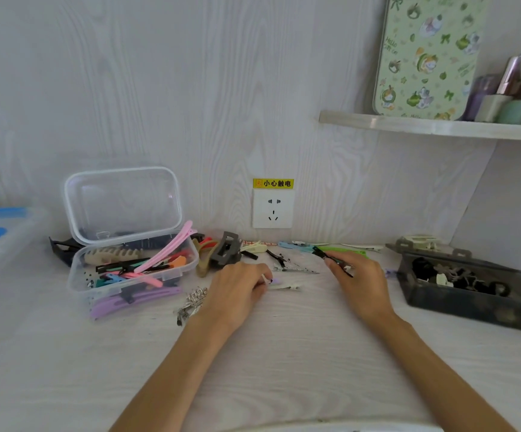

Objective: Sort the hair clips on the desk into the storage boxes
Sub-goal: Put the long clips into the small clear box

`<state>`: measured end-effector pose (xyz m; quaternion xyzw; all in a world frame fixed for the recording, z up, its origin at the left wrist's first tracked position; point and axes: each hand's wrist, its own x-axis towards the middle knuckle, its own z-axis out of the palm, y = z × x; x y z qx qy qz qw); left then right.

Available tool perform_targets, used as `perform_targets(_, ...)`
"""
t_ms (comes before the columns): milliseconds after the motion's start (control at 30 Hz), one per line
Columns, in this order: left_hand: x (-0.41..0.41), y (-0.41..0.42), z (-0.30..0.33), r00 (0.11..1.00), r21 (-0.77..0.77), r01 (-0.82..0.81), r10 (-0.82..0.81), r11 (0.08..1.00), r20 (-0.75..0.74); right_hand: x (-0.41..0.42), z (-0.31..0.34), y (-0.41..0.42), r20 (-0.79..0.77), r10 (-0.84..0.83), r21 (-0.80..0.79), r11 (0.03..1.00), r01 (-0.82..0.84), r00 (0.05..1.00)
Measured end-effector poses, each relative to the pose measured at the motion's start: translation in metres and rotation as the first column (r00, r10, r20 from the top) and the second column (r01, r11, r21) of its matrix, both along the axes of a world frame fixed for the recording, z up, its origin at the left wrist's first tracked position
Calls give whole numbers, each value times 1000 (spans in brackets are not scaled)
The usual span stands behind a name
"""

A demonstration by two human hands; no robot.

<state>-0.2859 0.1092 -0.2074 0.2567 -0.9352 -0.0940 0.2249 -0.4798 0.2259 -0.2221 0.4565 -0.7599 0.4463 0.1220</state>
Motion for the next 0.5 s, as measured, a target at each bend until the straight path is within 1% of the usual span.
perform_targets(67,1,-1,-2,999,-25,33,-32,999,25,-1,1,2,34,-25,-37,999,27,999)
perform_targets(133,2,0,-2,998,-52,51,-49,997,50,-1,4,3,37,-41,-47,998,42,998)
perform_targets(200,6,1,2,999,-114,37,-34,993,29,4,8,1,35,-12,-37,999,13,999)
perform_targets(233,9,0,6,1000,-172,11,-12,985,-4,9,11,-2,41,22,-40,999,-21,999)
perform_targets(300,27,-3,21,993,-253,-70,44,965,-107,24,19,-13,87,121,-70,991,-115,989)
perform_targets(367,55,-8,40,961,-291,-169,92,942,-260,47,30,-30,111,235,-131,967,-220,966)
perform_targets(433,93,-25,53,896,-281,-305,173,910,-409,78,44,-55,60,335,-197,927,-318,940)
perform_targets(467,113,-36,57,868,-242,-374,246,895,-432,94,52,-69,8,370,-205,910,-361,929)
perform_targets(500,130,-47,60,854,-186,-429,330,884,-402,110,58,-82,-58,392,-186,899,-395,918)
